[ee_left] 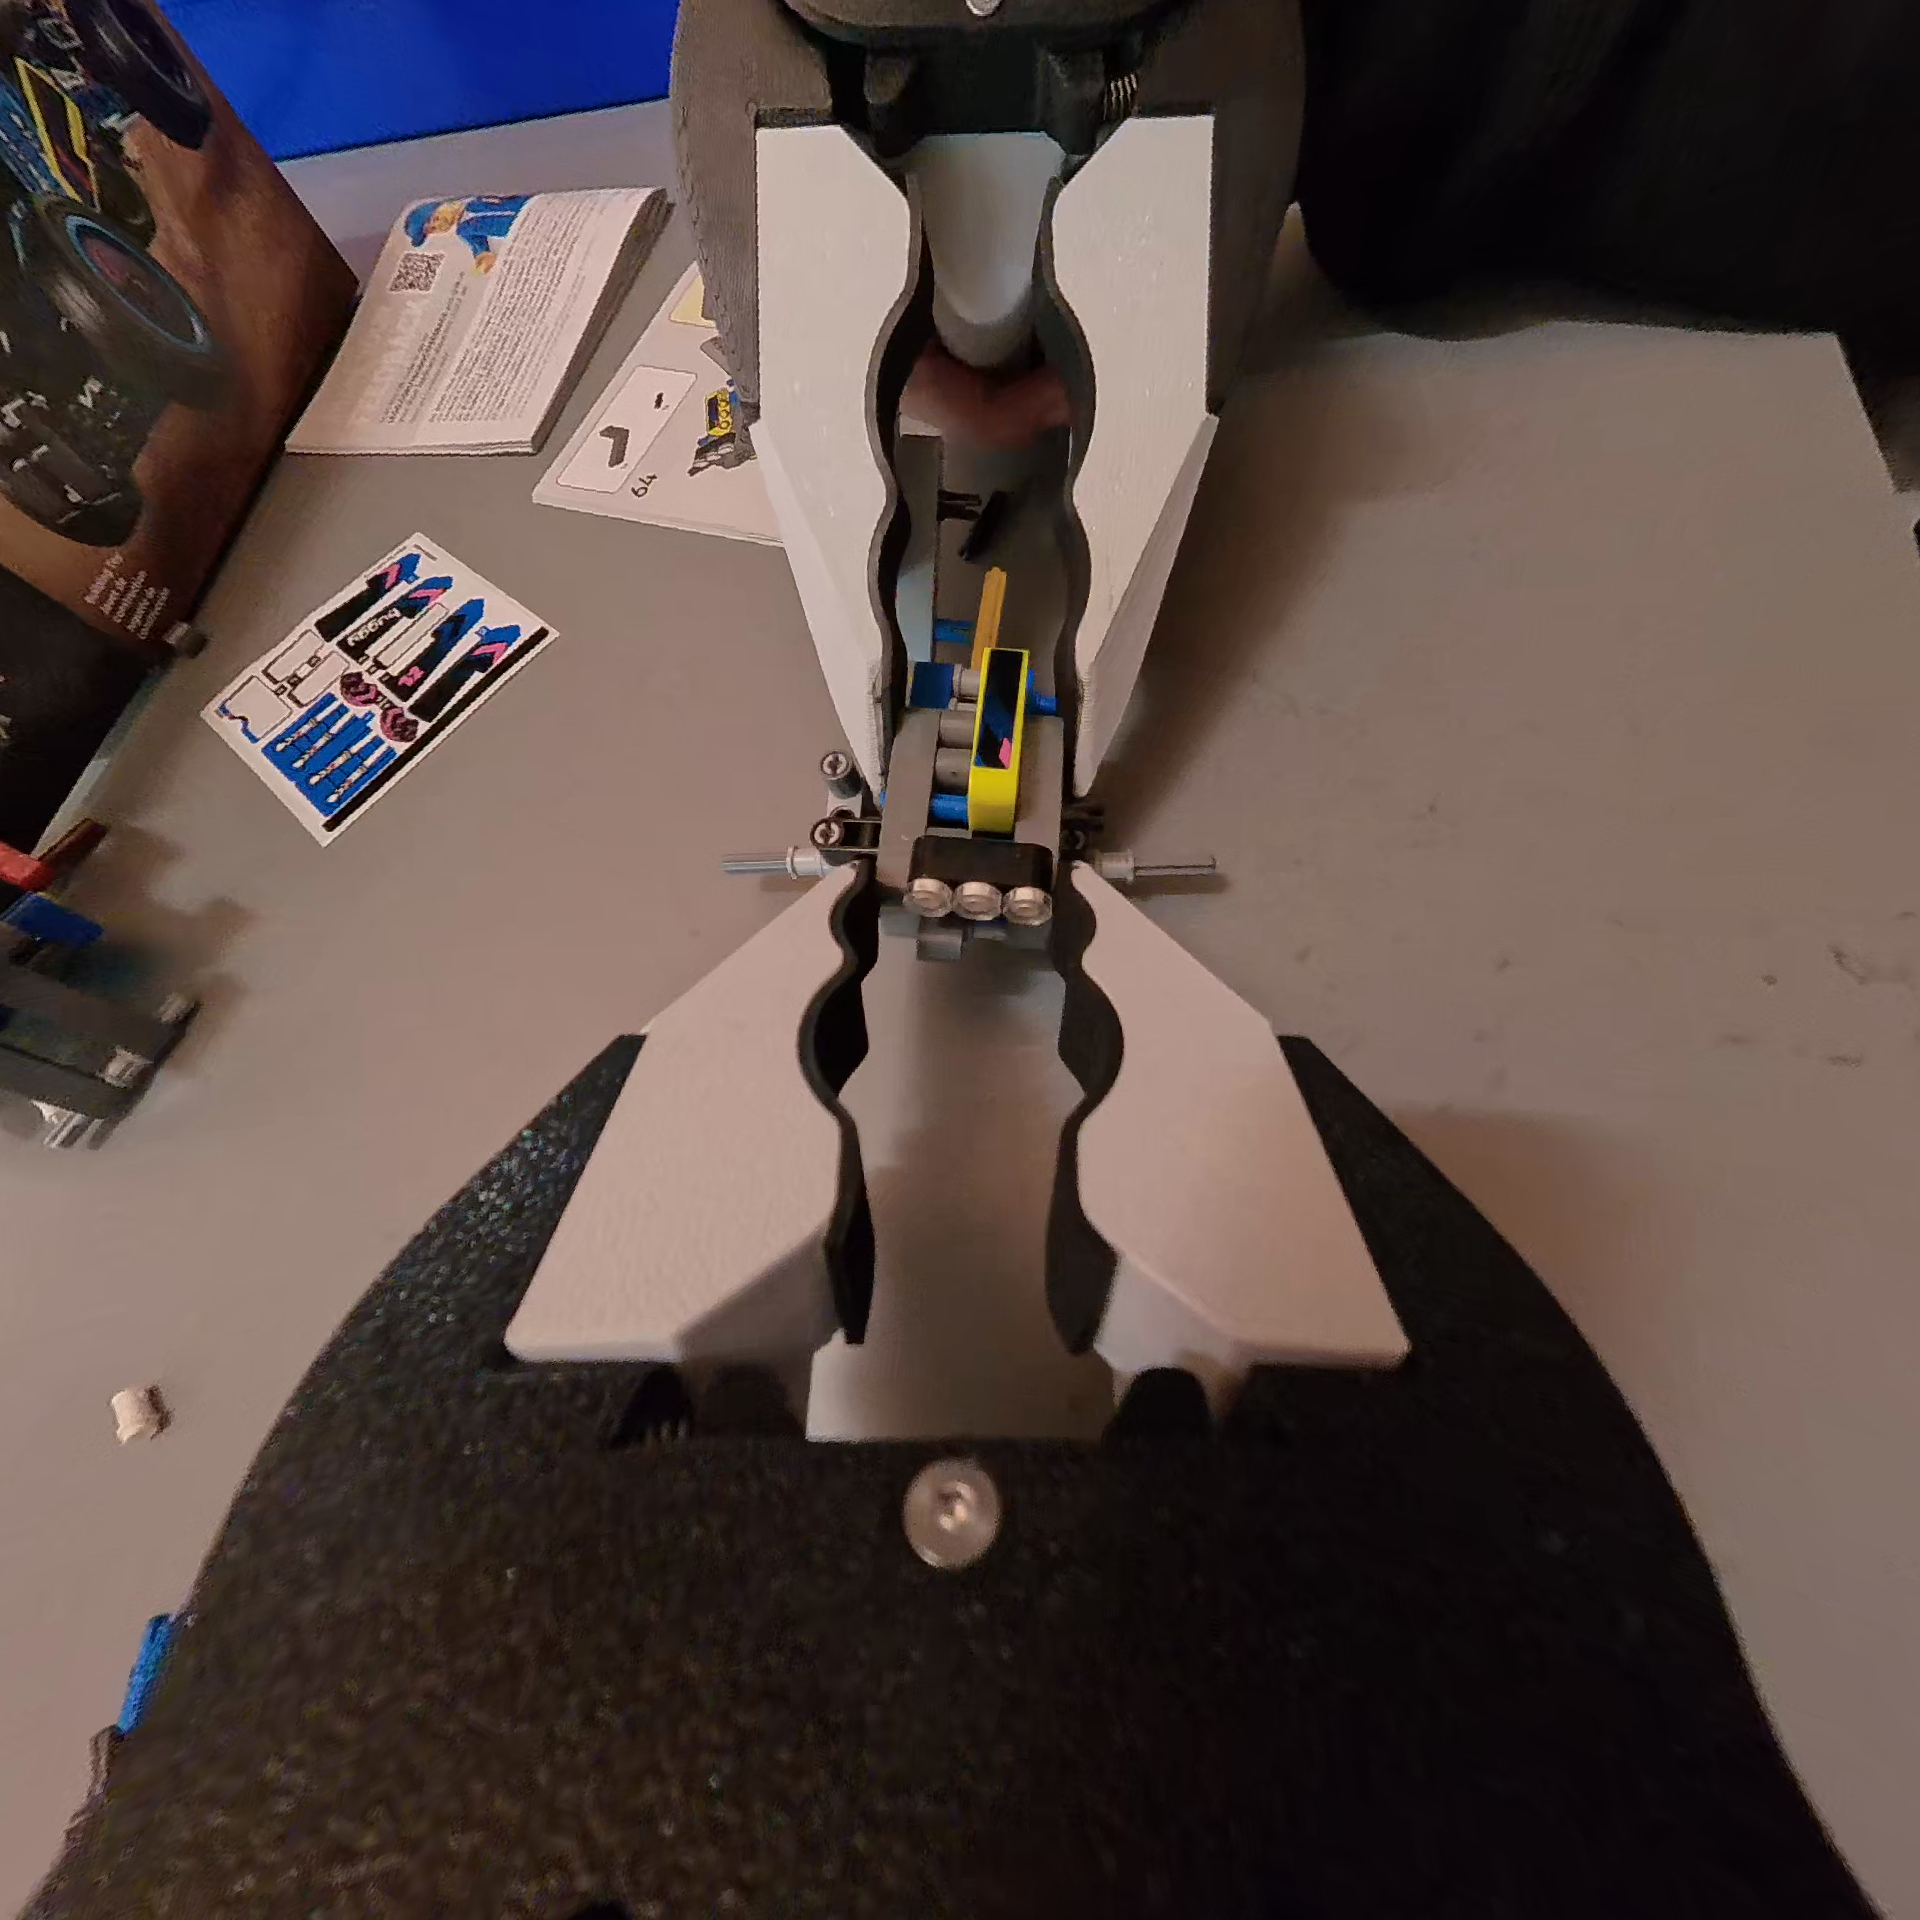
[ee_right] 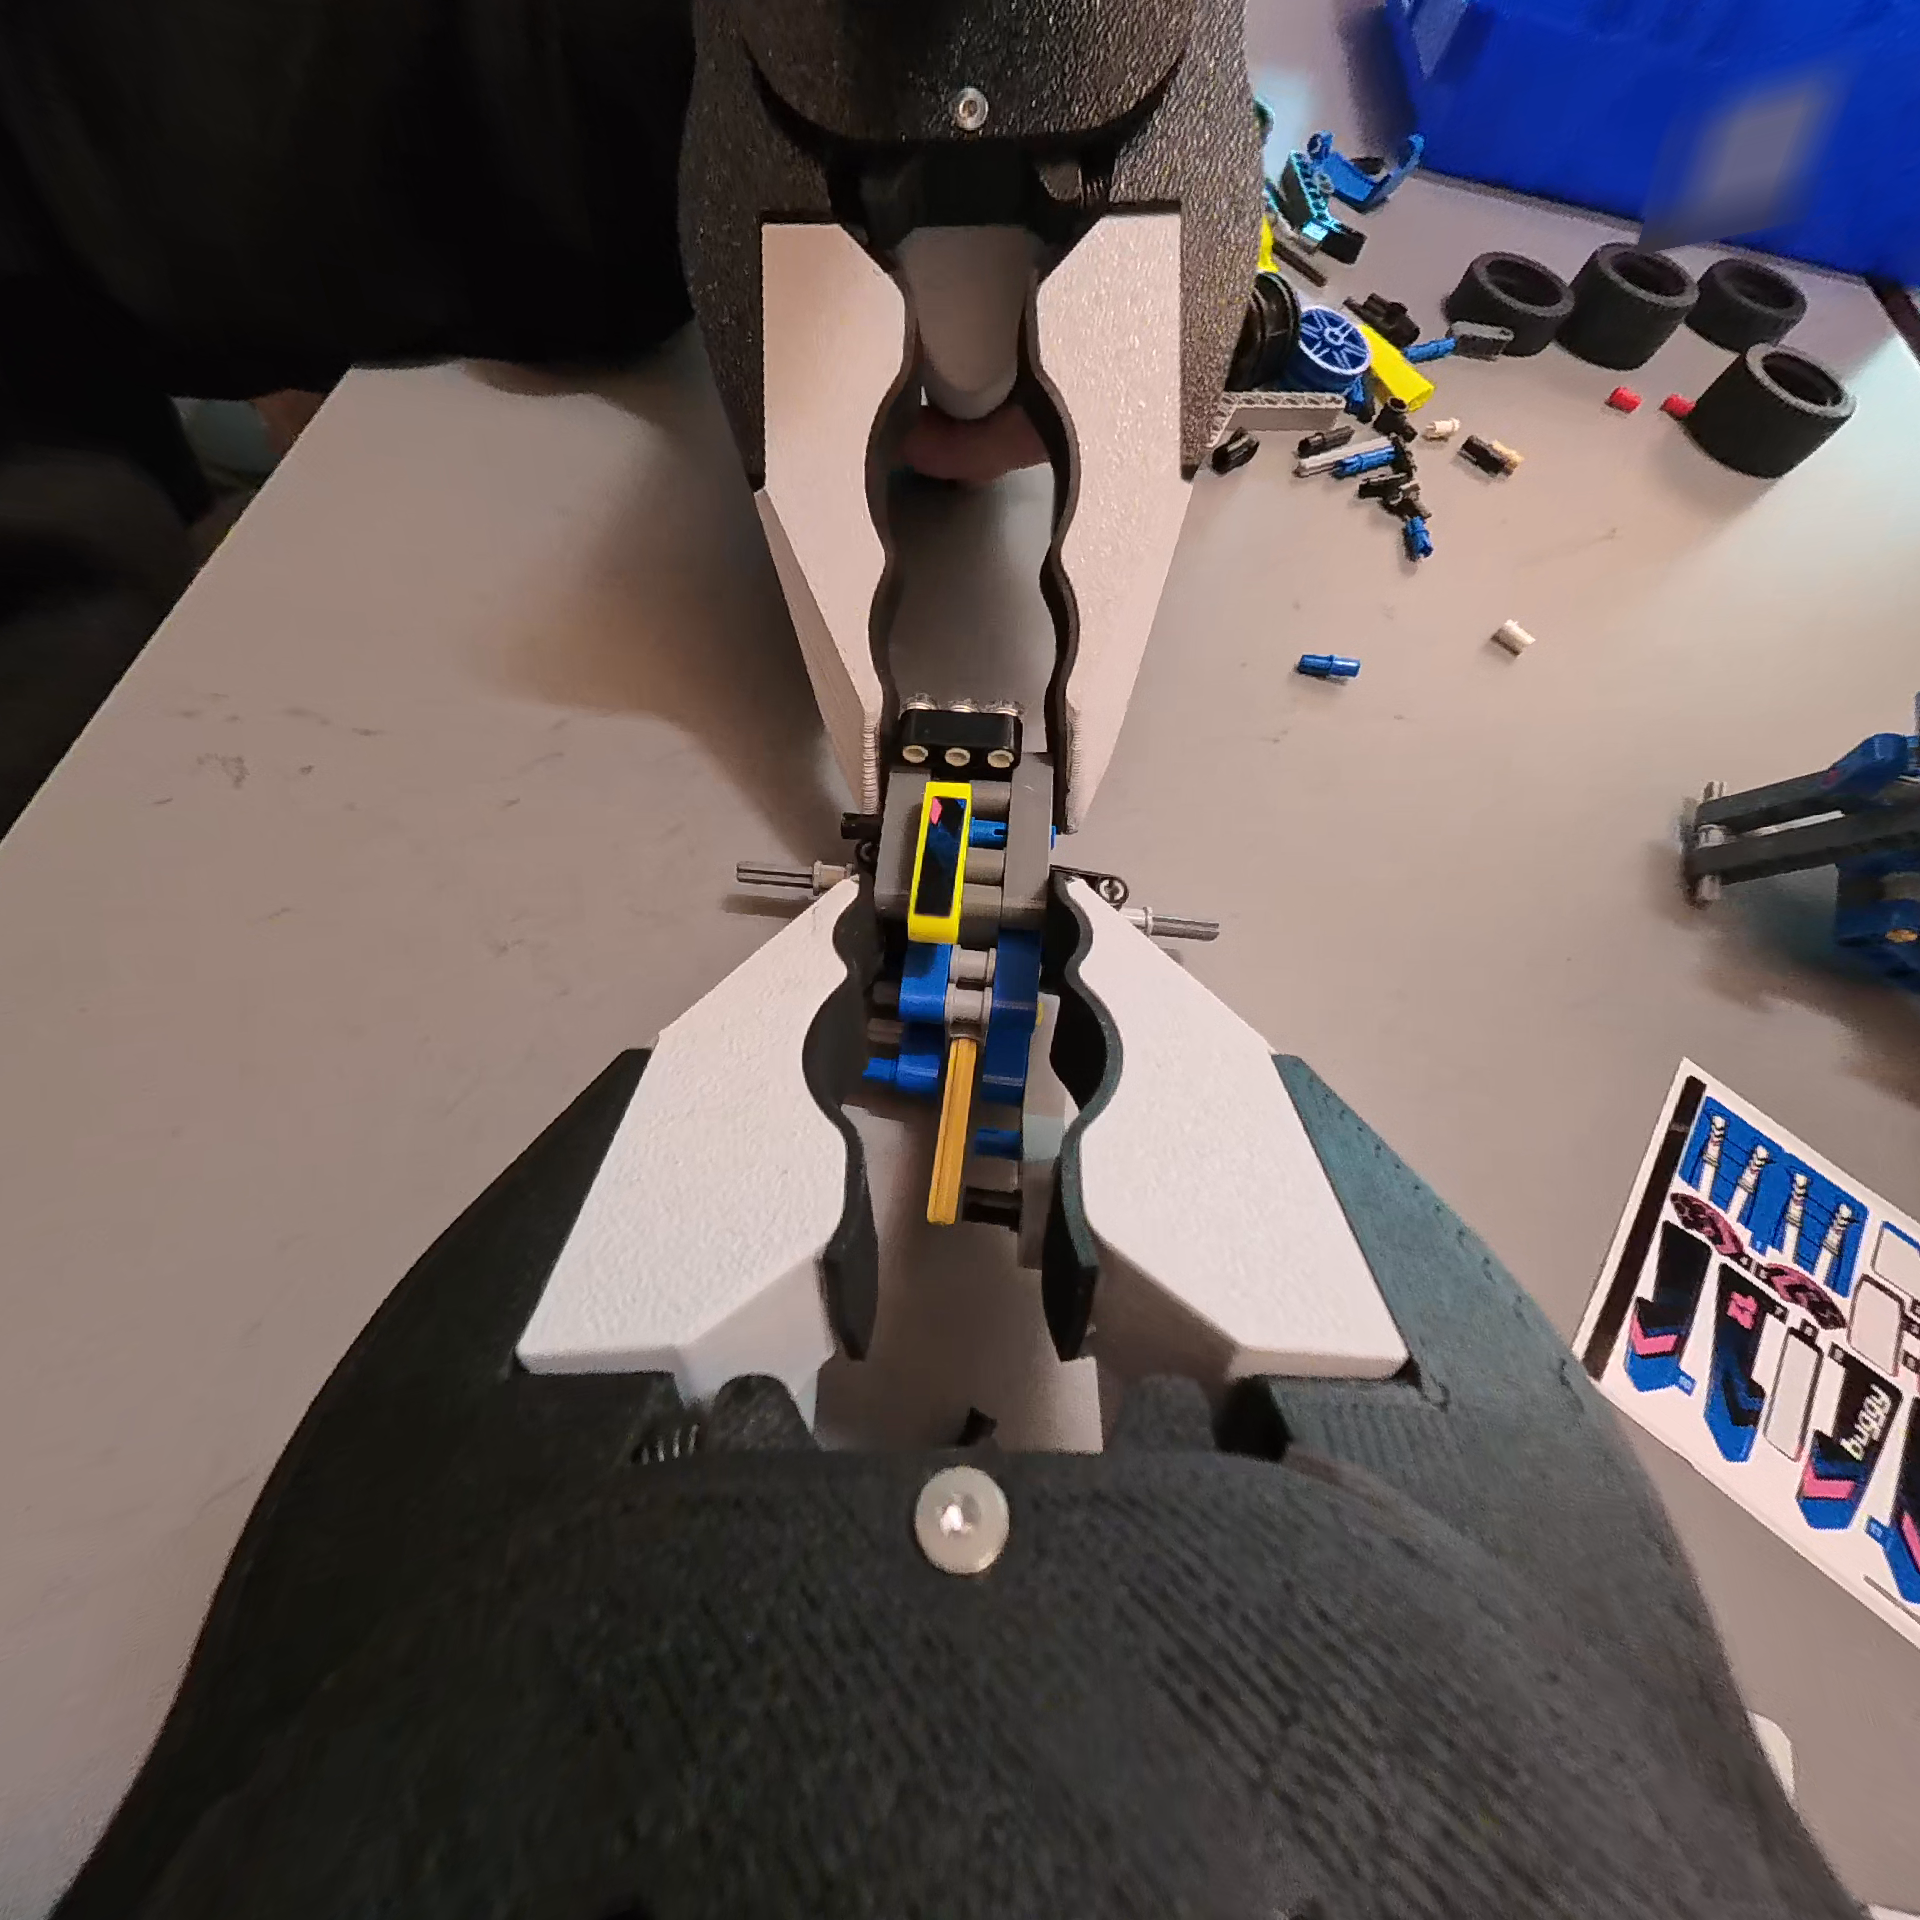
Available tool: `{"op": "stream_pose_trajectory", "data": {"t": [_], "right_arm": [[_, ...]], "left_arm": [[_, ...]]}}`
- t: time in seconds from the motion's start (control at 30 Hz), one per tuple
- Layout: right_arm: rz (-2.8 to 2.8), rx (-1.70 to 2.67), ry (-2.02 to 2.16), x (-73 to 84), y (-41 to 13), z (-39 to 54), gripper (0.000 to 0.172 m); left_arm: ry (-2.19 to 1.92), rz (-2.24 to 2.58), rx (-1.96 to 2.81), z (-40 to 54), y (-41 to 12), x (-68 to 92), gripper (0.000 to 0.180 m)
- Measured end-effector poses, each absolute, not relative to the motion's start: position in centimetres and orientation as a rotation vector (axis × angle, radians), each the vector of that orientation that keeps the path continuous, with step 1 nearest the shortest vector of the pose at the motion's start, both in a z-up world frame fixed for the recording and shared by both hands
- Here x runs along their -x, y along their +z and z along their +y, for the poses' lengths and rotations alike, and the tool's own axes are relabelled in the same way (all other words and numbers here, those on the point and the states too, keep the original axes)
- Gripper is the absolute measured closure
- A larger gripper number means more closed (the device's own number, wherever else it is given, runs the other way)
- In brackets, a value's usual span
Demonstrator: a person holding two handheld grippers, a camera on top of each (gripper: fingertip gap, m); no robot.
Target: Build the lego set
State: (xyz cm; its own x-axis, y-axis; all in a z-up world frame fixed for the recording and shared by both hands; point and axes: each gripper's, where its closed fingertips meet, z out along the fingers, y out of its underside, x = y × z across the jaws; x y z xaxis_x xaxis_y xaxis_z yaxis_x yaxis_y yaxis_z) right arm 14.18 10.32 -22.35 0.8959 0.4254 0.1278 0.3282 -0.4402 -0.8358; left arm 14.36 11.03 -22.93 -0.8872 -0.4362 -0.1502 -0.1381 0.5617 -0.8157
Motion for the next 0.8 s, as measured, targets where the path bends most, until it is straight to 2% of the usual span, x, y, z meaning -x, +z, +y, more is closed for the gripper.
{"op": "stream_pose_trajectory", "data": {"t": [0.4,0.8], "right_arm": [[-0.499,2.061,0.149,-15.08,-22.30,9.96,0.143],[-0.517,2.061,0.184,-14.79,-22.33,9.45,0.142]], "left_arm": [[-1.228,2.396,0.464,11.03,-22.54,-14.83,0.139],[-1.205,2.415,0.458,10.76,-22.86,-14.73,0.149]]}}
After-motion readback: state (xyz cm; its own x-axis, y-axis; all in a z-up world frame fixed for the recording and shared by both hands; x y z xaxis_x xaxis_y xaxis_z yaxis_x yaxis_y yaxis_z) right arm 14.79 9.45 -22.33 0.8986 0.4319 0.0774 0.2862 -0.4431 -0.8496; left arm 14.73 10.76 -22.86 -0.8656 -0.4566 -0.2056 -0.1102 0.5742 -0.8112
